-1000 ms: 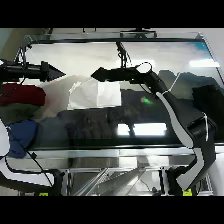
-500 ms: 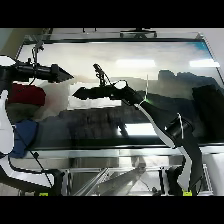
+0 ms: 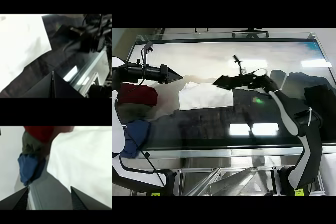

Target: Fold the shirts.

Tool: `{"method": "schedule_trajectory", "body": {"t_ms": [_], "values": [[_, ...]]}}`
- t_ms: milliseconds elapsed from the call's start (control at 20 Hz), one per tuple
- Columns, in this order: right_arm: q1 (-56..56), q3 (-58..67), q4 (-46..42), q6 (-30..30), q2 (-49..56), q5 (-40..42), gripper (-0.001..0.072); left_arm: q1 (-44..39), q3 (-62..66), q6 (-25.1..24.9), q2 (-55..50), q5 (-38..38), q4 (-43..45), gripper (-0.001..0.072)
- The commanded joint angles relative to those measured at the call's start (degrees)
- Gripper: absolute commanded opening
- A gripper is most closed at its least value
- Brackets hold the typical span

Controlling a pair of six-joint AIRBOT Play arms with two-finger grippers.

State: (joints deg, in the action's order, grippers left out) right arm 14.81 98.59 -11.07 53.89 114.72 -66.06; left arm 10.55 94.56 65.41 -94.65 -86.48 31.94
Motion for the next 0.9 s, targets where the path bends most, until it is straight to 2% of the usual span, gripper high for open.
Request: {"method": "schedule_trajectory", "body": {"t_ms": [0, 150, 250, 700, 800, 850], "values": [[-9.07, -0.02, -6.69, 4.17, -0.28, -3.28, 0.0579, 1.29, -0.02, 0.02, -0.04, -1.11, -0.2, 0.0017], [-11.15, -0.02, -21.09, 10.43, -0.15, -0.83, 0.06, 1.49, -0.02, 0.0, -0.04, -1.44, -0.28, 0.0018], [-10.6, -0.02, -25.42, 12.57, 0.72, 1.62, 0.06, 0.98, -0.02, -0.02, -0.04, -1.42, -0.28, 0.0017], [-0.59, 0.0, -24.61, 12.57, 7.76, 9.07, 0.0594, -1.62, -0.02, -2.25, -0.04, -1.4, -0.24, 0.0017], [1.18, 0.02, -21.94, 12.39, 7.74, 10.71, 0.0592, -1.9, -0.02, -2.4, -0.04, -1.42, -0.22, 0.0017], [1.7, 0.02, -18.62, 11.26, 7.74, 11.08, 0.0545, -1.9, -0.02, -2.4, -0.04, -1.44, -0.22, 0.0018]]}}
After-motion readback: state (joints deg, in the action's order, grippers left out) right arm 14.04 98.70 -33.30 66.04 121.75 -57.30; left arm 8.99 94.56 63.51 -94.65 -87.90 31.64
